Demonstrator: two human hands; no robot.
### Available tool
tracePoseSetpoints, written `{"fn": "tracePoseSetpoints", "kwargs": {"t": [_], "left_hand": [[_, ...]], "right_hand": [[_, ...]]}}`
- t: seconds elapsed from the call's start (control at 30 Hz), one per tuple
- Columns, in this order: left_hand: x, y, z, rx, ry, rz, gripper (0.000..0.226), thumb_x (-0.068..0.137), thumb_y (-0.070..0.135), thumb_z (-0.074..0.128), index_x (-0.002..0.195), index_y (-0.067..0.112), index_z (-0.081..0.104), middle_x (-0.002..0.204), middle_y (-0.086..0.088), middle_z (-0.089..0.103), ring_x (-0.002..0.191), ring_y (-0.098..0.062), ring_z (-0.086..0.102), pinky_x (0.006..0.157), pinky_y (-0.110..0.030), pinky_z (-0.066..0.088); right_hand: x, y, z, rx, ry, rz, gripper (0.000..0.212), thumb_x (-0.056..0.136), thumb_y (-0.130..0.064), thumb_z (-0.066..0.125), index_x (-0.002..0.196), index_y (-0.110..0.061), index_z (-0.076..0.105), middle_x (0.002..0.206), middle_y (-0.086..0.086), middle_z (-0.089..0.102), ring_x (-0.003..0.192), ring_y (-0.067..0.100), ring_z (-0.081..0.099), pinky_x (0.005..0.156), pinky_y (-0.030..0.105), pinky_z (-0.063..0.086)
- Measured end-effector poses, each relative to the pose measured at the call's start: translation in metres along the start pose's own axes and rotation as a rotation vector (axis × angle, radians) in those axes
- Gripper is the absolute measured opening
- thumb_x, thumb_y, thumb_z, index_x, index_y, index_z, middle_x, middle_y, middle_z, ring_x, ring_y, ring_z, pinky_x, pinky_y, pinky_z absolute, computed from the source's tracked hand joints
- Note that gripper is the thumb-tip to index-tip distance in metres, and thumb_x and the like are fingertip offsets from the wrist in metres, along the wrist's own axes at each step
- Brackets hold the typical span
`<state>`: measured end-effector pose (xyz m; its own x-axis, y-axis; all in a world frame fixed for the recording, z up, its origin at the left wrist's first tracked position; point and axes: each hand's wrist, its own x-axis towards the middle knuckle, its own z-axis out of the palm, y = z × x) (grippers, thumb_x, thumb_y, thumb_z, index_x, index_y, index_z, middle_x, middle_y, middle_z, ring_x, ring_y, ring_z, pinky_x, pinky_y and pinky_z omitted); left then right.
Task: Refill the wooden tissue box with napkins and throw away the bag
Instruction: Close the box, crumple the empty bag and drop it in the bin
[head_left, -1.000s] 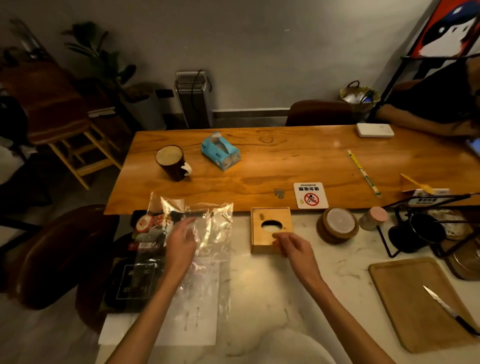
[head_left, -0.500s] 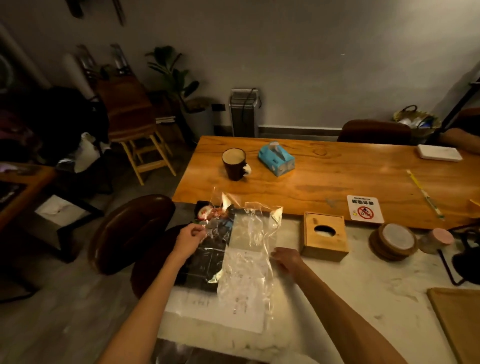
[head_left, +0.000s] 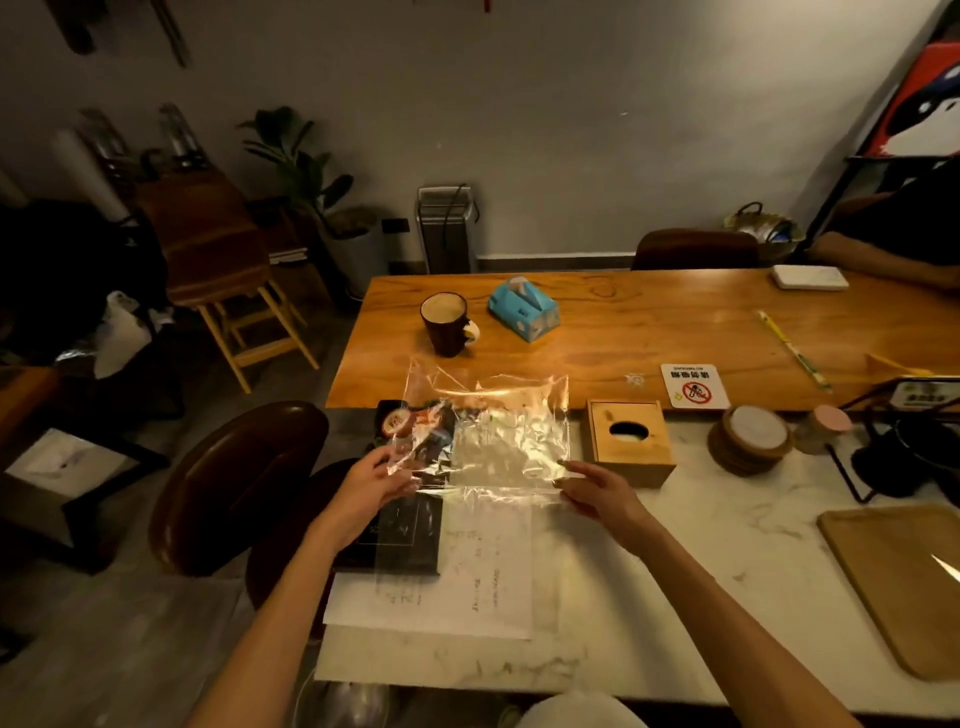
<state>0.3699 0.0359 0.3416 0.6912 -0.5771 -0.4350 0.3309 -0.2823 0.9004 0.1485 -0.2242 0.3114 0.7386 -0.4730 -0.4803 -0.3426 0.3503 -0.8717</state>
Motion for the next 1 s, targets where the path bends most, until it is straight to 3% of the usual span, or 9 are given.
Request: {"fn": "tracePoseSetpoints", "kwargs": {"t": [0.13, 0.23, 0.33, 0.47, 0.63, 0.73, 0.87, 1.0], "left_hand": [[-0.011, 0.044, 0.01, -0.078, -0.186, 0.013, 0.051, 0.092, -0.005, 0.057, 0.135, 0.02, 0.048, 0.121, -0.019, 0.067, 0.11, -0.037, 0.065, 0.089, -0.038, 0.058], [-0.008, 0.09, 0.025, -0.035, -0.27, 0.018, 0.052, 0.096, 0.003, 0.054, 0.135, 0.034, 0.04, 0.119, -0.019, 0.068, 0.107, -0.036, 0.068, 0.086, -0.041, 0.059], [0.004, 0.135, 0.04, -0.039, -0.275, 0.051, 0.05, 0.096, 0.001, 0.053, 0.137, 0.027, 0.041, 0.115, -0.021, 0.07, 0.106, -0.034, 0.068, 0.084, -0.041, 0.059], [0.014, 0.175, 0.057, -0.093, -0.321, 0.082, 0.042, 0.096, 0.001, 0.051, 0.136, 0.013, 0.045, 0.119, -0.021, 0.068, 0.112, -0.034, 0.065, 0.087, -0.042, 0.057], [-0.01, 0.186, 0.053, -0.136, -0.335, 0.154, 0.044, 0.095, -0.004, 0.05, 0.135, 0.014, 0.048, 0.123, -0.021, 0.066, 0.113, -0.032, 0.065, 0.092, -0.041, 0.054], [-0.042, 0.17, 0.028, -0.173, -0.245, 0.232, 0.048, 0.095, -0.008, 0.048, 0.137, 0.013, 0.049, 0.129, -0.019, 0.063, 0.117, -0.033, 0.063, 0.095, -0.042, 0.052], [-0.109, 0.134, 0.005, -0.253, 0.088, 0.412, 0.042, 0.087, -0.009, 0.054, 0.127, 0.002, 0.06, 0.131, -0.008, 0.064, 0.119, -0.027, 0.062, 0.097, -0.034, 0.052], [-0.191, 0.083, -0.014, -0.268, 0.423, 0.484, 0.028, 0.09, -0.01, 0.052, 0.107, 0.0, 0.071, 0.132, 0.001, 0.064, 0.124, -0.024, 0.058, 0.092, -0.026, 0.055]], "right_hand": [[-0.007, -0.044, -0.02, 0.199, -0.022, -0.019, 0.034, 0.091, -0.01, 0.063, 0.125, -0.013, 0.062, 0.116, 0.01, 0.07, 0.102, 0.025, 0.062, 0.093, 0.039, 0.05], [-0.009, -0.089, -0.032, 0.112, -0.098, -0.042, 0.04, 0.089, -0.011, 0.066, 0.127, -0.024, 0.061, 0.115, 0.009, 0.07, 0.099, 0.022, 0.065, 0.087, 0.036, 0.053], [-0.009, -0.133, -0.045, 0.054, -0.119, -0.097, 0.048, 0.089, -0.003, 0.064, 0.133, -0.02, 0.056, 0.114, 0.016, 0.071, 0.098, 0.025, 0.065, 0.089, 0.036, 0.055], [-0.021, -0.183, -0.064, 0.057, -0.068, -0.178, 0.044, 0.09, -0.001, 0.062, 0.13, -0.019, 0.056, 0.111, 0.012, 0.074, 0.096, 0.021, 0.07, 0.083, 0.031, 0.057], [-0.025, -0.201, -0.07, 0.076, -0.171, -0.187, 0.046, 0.086, 0.001, 0.063, 0.123, -0.026, 0.061, 0.112, 0.011, 0.073, 0.092, 0.02, 0.069, 0.081, 0.03, 0.057], [-0.018, -0.209, -0.047, 0.071, -0.264, -0.179, 0.038, 0.086, 0.004, 0.061, 0.112, -0.022, 0.068, 0.107, 0.012, 0.074, 0.091, 0.02, 0.069, 0.078, 0.028, 0.057], [-0.008, -0.21, 0.012, -0.03, -0.372, -0.254, 0.027, 0.091, 0.009, 0.052, 0.098, -0.007, 0.073, 0.107, 0.012, 0.073, 0.092, 0.019, 0.067, 0.079, 0.027, 0.054], [-0.009, -0.188, 0.086, -0.159, -0.56, -0.334, 0.043, 0.088, 0.015, 0.049, 0.067, -0.011, 0.077, 0.082, 0.002, 0.078, 0.079, 0.015, 0.071, 0.066, 0.021, 0.056]]}}
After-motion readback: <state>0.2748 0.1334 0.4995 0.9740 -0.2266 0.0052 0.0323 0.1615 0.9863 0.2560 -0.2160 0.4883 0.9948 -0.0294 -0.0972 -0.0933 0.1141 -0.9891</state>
